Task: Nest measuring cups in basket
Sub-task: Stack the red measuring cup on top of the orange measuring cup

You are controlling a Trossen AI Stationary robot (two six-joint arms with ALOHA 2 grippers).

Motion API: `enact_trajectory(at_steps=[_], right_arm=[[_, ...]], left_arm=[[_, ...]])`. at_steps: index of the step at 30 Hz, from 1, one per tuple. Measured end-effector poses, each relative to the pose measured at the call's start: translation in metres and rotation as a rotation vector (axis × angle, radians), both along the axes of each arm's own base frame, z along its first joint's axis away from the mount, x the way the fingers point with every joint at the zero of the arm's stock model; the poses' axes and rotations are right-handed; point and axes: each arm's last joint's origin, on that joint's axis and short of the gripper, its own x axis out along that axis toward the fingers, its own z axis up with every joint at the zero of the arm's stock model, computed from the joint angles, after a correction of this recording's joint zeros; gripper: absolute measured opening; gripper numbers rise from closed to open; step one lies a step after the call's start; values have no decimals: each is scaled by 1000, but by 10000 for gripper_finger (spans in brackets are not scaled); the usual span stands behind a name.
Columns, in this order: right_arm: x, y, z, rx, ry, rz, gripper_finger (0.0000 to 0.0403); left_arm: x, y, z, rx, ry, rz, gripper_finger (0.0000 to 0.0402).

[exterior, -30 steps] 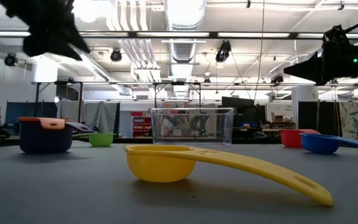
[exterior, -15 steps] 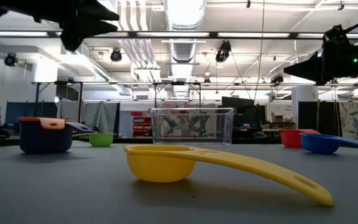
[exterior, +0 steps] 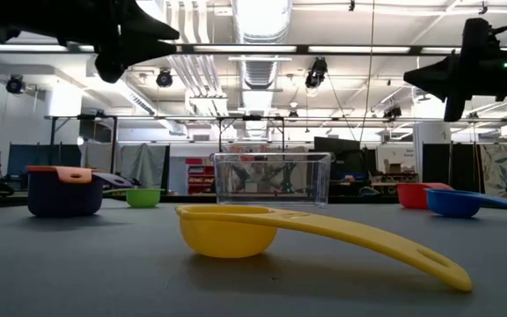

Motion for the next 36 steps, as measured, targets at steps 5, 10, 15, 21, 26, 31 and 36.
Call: enact_trajectory(at_steps=[5,10,15,21,26,31,36], right_arm=[[0,0,14,11,33,-18,9],[1,-1,46,114,202,-26,9],[5,-9,65,269,495,-115,9],[24,-30,62,410,771,-171,13],[40,-43,50,465,854,-121,31],[55,-56,27,527,936,-114,60],[65,-66,16,537,970,-115,84]], left_arm=[[8,-5,-4,13,-7,-28,125],[16,-9,-8,55,-18,-42,125],[19,-10,-3,103,-67,-40,125],[19,-10,-3,104,-67,-40,125],[19,-10,-5,103,-48,-43,125],[19,-11,-6,103,-45,-50,125],[19,-12,-6,103,-44,-72,125]])
